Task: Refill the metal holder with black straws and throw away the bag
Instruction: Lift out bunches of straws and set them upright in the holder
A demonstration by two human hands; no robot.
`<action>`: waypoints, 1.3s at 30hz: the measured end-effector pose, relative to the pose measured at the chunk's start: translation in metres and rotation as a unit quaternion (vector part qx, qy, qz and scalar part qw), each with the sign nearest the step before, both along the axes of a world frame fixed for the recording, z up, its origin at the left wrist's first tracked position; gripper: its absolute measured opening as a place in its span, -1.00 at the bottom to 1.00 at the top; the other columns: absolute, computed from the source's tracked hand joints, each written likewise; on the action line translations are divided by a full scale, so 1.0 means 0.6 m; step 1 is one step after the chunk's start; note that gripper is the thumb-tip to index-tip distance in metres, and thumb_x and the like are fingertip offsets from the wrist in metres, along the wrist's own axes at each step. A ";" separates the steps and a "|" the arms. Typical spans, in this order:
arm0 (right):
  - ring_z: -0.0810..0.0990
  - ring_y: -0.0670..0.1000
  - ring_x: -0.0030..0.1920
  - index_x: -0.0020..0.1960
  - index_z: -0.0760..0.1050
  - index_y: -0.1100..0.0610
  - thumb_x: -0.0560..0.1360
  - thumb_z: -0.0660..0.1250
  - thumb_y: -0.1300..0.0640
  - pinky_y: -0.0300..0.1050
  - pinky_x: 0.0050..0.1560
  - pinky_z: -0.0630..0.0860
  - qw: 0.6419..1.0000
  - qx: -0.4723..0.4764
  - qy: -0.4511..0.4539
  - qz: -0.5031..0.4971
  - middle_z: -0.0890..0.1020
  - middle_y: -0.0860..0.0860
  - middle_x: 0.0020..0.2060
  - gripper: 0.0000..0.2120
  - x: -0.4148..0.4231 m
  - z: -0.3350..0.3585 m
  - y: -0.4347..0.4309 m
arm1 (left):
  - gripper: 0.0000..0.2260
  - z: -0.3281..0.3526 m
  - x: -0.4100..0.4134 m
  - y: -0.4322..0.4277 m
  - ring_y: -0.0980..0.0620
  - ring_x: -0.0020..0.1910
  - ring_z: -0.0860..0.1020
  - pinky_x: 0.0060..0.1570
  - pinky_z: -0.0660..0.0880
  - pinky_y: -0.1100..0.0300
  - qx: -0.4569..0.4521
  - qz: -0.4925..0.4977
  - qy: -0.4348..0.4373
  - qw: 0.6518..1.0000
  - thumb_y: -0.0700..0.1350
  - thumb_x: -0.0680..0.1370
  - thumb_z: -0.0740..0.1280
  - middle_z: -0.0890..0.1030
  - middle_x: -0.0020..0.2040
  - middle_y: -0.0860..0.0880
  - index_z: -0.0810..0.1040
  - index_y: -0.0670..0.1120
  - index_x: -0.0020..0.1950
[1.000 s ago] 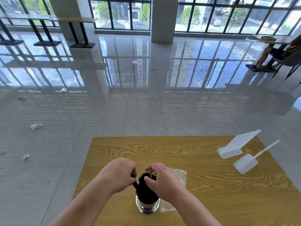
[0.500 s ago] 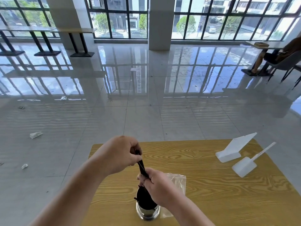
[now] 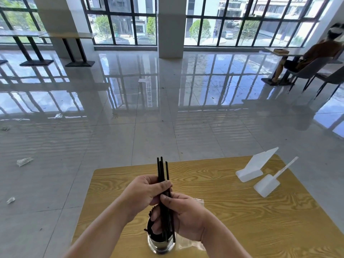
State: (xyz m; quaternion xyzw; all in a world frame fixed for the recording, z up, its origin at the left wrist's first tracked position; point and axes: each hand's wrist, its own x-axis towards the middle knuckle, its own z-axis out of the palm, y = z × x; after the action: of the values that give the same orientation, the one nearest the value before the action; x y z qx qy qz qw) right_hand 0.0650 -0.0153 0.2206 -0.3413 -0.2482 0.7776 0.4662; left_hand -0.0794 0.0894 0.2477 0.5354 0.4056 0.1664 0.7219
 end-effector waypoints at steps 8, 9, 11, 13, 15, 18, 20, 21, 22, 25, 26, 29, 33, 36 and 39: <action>0.75 0.20 -0.11 0.21 0.68 0.21 0.71 0.28 0.09 0.11 0.02 0.67 1.000 -0.004 0.014 -0.003 0.71 0.25 -0.03 -0.73 0.000 -0.002 -0.001 | -0.84 0.009 0.009 -0.001 -0.01 -0.17 0.72 -0.19 0.64 0.27 0.004 0.005 0.017 1.000 -0.17 0.62 0.50 0.76 -0.11 -0.20 0.77 -0.27 -0.01; 0.76 0.20 -0.11 0.20 0.69 0.21 0.71 0.28 0.09 0.11 0.02 0.68 1.000 -0.004 0.014 -0.004 0.72 0.25 -0.03 -0.73 0.000 -0.002 0.000 | -0.83 0.009 0.009 -0.002 0.00 -0.18 0.72 -0.21 0.63 0.27 0.004 0.008 0.019 1.000 -0.17 0.62 0.49 0.76 -0.11 -0.20 0.77 -0.28 0.00; 0.76 0.19 -0.12 0.18 0.70 0.19 0.71 0.27 0.08 0.10 0.01 0.68 1.000 -0.001 0.013 -0.003 0.72 0.24 -0.04 -0.73 0.000 -0.003 0.000 | -0.82 0.008 0.010 -0.002 0.01 -0.20 0.72 -0.23 0.63 0.29 0.003 0.008 0.018 1.000 -0.17 0.62 0.49 0.76 -0.12 -0.20 0.76 -0.29 0.01; 0.76 0.20 -0.12 0.19 0.69 0.20 0.71 0.27 0.09 0.10 0.00 0.68 1.000 0.000 0.014 -0.002 0.72 0.25 -0.03 -0.73 0.000 -0.006 0.000 | -0.82 0.005 0.011 -0.001 0.00 -0.18 0.73 -0.20 0.63 0.28 0.001 0.006 0.018 1.000 -0.15 0.62 0.49 0.77 -0.11 -0.19 0.76 -0.28 0.01; 0.75 0.21 -0.12 0.20 0.68 0.21 0.71 0.28 0.09 0.11 -0.01 0.68 1.000 -0.001 0.013 -0.004 0.71 0.26 -0.03 -0.74 0.002 -0.009 0.001 | -0.82 0.001 0.010 0.001 0.01 -0.15 0.74 -0.17 0.64 0.27 0.004 -0.003 0.022 1.000 -0.13 0.64 0.49 0.78 -0.10 -0.18 0.77 -0.25 0.01; 0.74 0.22 -0.15 0.22 0.65 0.25 0.69 0.31 0.10 0.12 -0.03 0.68 1.000 -0.005 0.007 -0.009 0.69 0.26 -0.07 -0.74 0.004 -0.016 0.002 | -0.82 -0.002 0.011 0.003 0.02 -0.15 0.74 -0.17 0.64 0.28 -0.004 -0.006 0.023 1.000 -0.11 0.63 0.50 0.78 -0.11 -0.15 0.78 -0.22 -0.01; 0.69 0.18 -0.24 0.20 0.66 0.25 0.65 0.38 0.09 0.08 -0.13 0.67 1.000 -0.010 -0.013 -0.022 0.66 0.23 -0.16 -0.75 0.002 -0.021 0.005 | -0.76 -0.004 0.013 0.005 0.05 -0.18 0.72 -0.22 0.62 0.30 -0.015 -0.009 0.027 0.999 -0.05 0.60 0.52 0.77 -0.13 -0.13 0.77 -0.25 -0.01; 0.65 0.15 -0.30 0.15 0.69 0.21 0.61 0.43 0.06 0.04 -0.20 0.65 0.999 -0.012 -0.028 -0.029 0.63 0.20 -0.21 -0.76 0.001 -0.022 0.006 | -0.71 -0.005 0.016 0.006 0.08 -0.22 0.70 -0.27 0.59 0.31 -0.018 -0.012 0.029 0.999 -0.02 0.58 0.53 0.76 -0.14 -0.12 0.75 -0.27 0.01; 0.60 0.11 -0.34 0.09 0.71 0.17 0.56 0.47 0.03 0.00 -0.25 0.61 0.998 -0.014 -0.042 -0.033 0.60 0.17 -0.25 -0.78 0.000 -0.023 0.008 | -0.66 -0.005 0.018 0.007 0.10 -0.26 0.67 -0.32 0.57 0.33 -0.018 -0.014 0.029 0.999 0.03 0.56 0.54 0.75 -0.15 -0.11 0.74 -0.28 0.02; 0.53 0.07 -0.37 0.07 0.73 0.13 0.57 0.46 0.01 -0.04 -0.27 0.53 0.998 -0.023 -0.051 -0.034 0.57 0.13 -0.29 -0.80 0.003 -0.027 0.011 | -0.58 -0.011 0.021 0.009 0.12 -0.25 0.69 -0.33 0.56 0.34 -0.016 -0.004 0.018 1.000 0.17 0.52 0.48 0.77 -0.14 -0.09 0.76 -0.20 0.03; 0.53 0.07 -0.37 0.12 0.71 0.16 0.61 0.42 0.03 -0.03 -0.27 0.53 0.998 -0.025 -0.046 -0.035 0.57 0.13 -0.28 -0.78 0.006 -0.028 0.011 | -0.58 -0.013 0.021 0.010 0.12 -0.25 0.70 -0.31 0.57 0.33 -0.012 0.004 0.015 1.000 0.21 0.57 0.42 0.78 -0.12 -0.08 0.78 -0.14 0.05; 0.60 0.11 -0.34 0.20 0.66 0.24 0.68 0.33 0.07 -0.01 -0.25 0.59 0.998 -0.025 -0.038 -0.036 0.63 0.16 -0.24 -0.73 0.014 -0.033 0.013 | -0.65 -0.025 0.019 0.020 0.11 -0.30 0.63 -0.18 0.57 0.19 0.057 0.050 0.050 0.996 0.22 0.68 0.30 0.76 -0.20 0.01 0.80 0.07 0.01; 0.65 0.13 -0.30 0.22 0.66 0.28 0.68 0.32 0.08 0.01 -0.22 0.63 0.998 -0.026 -0.047 -0.031 0.66 0.19 -0.19 -0.70 0.020 -0.039 0.016 | -0.71 -0.033 0.011 0.044 0.03 -0.39 0.34 -0.32 0.40 0.14 0.112 0.110 0.063 0.986 0.12 0.69 0.36 0.43 -0.32 -0.01 0.79 0.10 -0.12; 0.64 0.14 -0.30 0.24 0.64 0.30 0.68 0.35 0.07 0.01 -0.22 0.63 0.999 -0.020 -0.037 -0.020 0.65 0.20 -0.19 -0.69 0.023 -0.045 0.020 | -0.80 -0.025 0.010 0.050 0.07 -0.44 0.32 -0.44 0.39 0.22 0.085 0.094 -0.007 0.992 0.17 0.55 0.47 0.43 -0.33 -0.01 0.80 0.10 -0.10; 0.69 0.17 -0.23 0.26 0.64 0.29 0.71 0.30 0.09 0.04 -0.16 0.65 1.000 -0.018 -0.021 -0.013 0.69 0.23 -0.12 -0.70 0.025 -0.052 0.024 | -0.90 -0.033 0.014 0.054 0.07 -0.47 0.34 -0.50 0.37 0.23 0.091 0.110 -0.007 0.990 0.01 0.60 0.50 0.51 -0.36 0.03 0.81 0.05 -0.01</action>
State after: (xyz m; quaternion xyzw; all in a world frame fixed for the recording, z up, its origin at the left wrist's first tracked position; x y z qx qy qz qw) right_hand 0.0803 -0.0012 0.1893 -0.3693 -0.2393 0.7685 0.4645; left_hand -0.0710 0.1220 0.2282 0.5497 0.4399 0.2851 0.6504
